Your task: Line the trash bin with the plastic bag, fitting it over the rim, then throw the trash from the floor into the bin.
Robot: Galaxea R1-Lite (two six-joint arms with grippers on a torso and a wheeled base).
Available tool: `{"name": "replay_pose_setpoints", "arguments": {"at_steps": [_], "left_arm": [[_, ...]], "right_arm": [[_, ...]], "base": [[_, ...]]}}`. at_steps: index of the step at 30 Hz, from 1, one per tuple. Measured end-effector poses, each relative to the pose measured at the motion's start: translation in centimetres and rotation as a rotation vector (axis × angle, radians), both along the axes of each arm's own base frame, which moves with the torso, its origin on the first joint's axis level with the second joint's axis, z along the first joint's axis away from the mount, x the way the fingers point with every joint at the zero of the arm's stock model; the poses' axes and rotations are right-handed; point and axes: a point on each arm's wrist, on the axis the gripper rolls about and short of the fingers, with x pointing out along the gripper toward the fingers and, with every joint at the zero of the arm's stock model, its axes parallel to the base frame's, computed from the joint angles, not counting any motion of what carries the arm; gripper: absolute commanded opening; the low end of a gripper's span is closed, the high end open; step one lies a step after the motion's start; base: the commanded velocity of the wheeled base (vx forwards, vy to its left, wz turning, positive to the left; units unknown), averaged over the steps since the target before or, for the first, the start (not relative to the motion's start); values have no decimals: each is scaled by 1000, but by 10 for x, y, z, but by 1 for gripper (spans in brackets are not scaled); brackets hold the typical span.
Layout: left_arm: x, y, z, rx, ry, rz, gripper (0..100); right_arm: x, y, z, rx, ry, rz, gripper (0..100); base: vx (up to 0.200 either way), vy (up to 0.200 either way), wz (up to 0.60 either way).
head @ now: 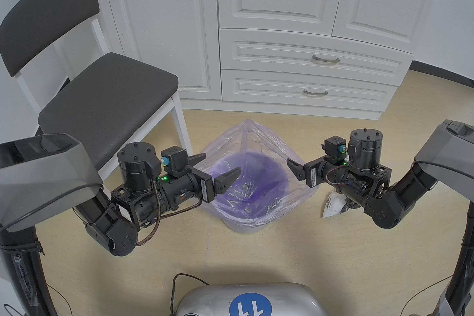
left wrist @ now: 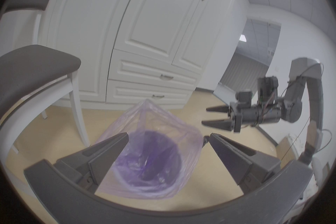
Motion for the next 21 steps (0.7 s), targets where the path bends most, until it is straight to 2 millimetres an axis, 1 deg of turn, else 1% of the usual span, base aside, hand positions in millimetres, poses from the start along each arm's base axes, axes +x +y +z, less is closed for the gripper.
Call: {"name": "replay_pose_setpoints", "arguments": {"at_steps": [5, 7, 11, 15, 18, 21], "left_arm": [[1, 7, -17, 148, 94, 34, 100], [3, 8, -18, 174, 112, 52, 100], [9, 5, -14, 198, 113, 69, 100], [16, 1, -9, 221, 130, 88, 100], [27, -1, -3, 241, 145, 119, 100], [40, -1, 1, 250, 147, 155, 100]], "right_arm": [[7, 3, -8, -7, 10, -27, 100], [11, 5, -8, 4, 9, -34, 100], [19, 13, -6, 91, 45, -55, 100], [25, 21, -7, 194, 183, -95, 100], [31, 26, -4, 269, 290, -141, 100], [39, 31, -2, 310, 329, -165, 100]], "base": [[0, 0, 0], [0, 0, 0], [0, 0, 0], [0, 0, 0], [0, 0, 0], [0, 0, 0]]}}
